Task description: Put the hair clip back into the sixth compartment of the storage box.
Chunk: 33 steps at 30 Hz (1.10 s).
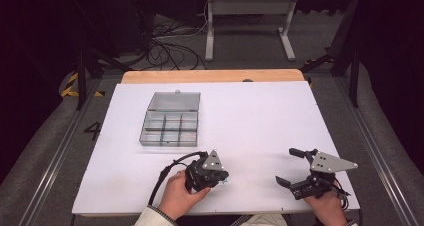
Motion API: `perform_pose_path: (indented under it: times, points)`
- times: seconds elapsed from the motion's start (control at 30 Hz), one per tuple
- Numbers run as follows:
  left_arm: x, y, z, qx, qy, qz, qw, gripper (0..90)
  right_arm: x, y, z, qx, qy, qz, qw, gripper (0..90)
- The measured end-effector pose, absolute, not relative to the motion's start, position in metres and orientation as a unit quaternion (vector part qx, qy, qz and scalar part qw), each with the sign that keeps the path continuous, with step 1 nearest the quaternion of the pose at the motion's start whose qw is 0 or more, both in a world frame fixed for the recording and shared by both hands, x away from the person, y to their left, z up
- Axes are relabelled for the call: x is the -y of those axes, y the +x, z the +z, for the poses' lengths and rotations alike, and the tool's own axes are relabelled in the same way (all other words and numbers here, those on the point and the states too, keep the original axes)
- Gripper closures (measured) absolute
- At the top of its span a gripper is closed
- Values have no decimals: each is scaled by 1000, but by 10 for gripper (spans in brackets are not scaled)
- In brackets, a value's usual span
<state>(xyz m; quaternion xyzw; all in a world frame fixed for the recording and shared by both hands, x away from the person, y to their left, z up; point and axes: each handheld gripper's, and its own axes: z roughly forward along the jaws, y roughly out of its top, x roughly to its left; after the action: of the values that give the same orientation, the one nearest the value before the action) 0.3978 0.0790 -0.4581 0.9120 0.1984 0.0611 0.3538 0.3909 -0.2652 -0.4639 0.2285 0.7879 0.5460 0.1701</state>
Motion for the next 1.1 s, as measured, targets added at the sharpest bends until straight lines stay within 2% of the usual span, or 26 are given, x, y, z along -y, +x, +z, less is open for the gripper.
perform_pose_path:
  times: [1.1]
  points:
    - [-98,402,-424,-216,890,89,392,886,264,393,-465,-790,230,544,168,8]
